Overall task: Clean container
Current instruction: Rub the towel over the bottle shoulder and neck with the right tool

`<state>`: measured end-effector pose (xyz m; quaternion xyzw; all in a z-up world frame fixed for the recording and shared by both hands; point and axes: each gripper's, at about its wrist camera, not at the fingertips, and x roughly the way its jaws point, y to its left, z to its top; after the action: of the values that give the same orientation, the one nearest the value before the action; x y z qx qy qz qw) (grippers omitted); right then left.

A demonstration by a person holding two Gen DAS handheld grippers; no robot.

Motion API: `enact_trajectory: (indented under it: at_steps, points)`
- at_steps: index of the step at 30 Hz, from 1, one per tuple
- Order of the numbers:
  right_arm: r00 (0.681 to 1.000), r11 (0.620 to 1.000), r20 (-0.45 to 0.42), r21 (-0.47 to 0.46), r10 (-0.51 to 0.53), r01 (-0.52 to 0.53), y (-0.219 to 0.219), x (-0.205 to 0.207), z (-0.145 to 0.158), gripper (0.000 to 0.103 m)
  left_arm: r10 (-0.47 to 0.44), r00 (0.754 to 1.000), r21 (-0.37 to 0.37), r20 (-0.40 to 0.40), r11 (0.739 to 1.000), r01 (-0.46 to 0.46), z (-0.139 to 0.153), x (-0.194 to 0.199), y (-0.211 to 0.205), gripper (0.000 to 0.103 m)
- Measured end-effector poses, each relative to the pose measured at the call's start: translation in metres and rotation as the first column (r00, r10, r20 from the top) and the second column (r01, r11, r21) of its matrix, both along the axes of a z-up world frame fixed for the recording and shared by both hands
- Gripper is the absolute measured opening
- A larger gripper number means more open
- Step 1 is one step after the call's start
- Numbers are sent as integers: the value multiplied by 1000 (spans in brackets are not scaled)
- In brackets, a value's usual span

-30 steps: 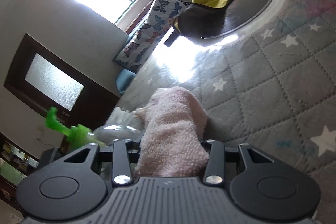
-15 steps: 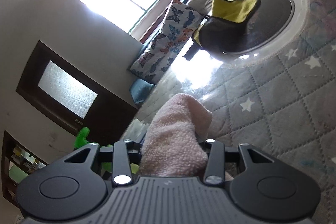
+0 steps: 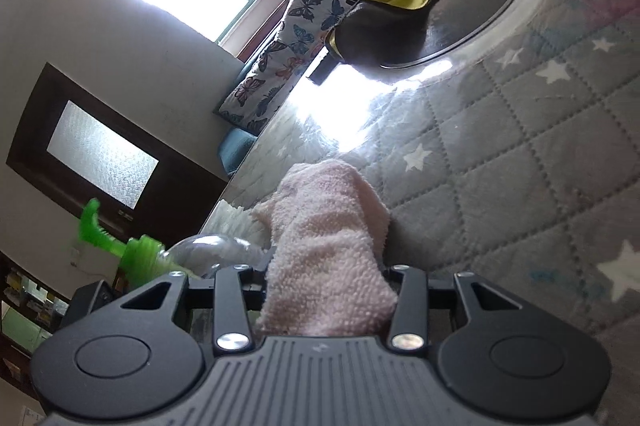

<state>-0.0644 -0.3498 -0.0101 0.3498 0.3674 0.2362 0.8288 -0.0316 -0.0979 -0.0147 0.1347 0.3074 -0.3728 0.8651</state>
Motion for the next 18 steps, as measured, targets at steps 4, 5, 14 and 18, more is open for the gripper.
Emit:
enact_trajectory:
  at_steps: [4,5,14,18]
  points:
    - [1000,997,31,79,-5,3,-8,-4,13,41,0,1000,0,0,1000,0,0,0,0,103]
    - [999,995,45,102,-5,1,-9,-4,18,41,0,1000,0,0,1000,0,0,0,0,103]
    - [999,987,33,159,7,-12,3,24,19,41,0,1000,0,-1,1000,0,0,1,0,103]
    - [1000,994,-2,110,0,0,6,28,7,41,0,1000,-1,-1,1000,0,0,1,0,103]
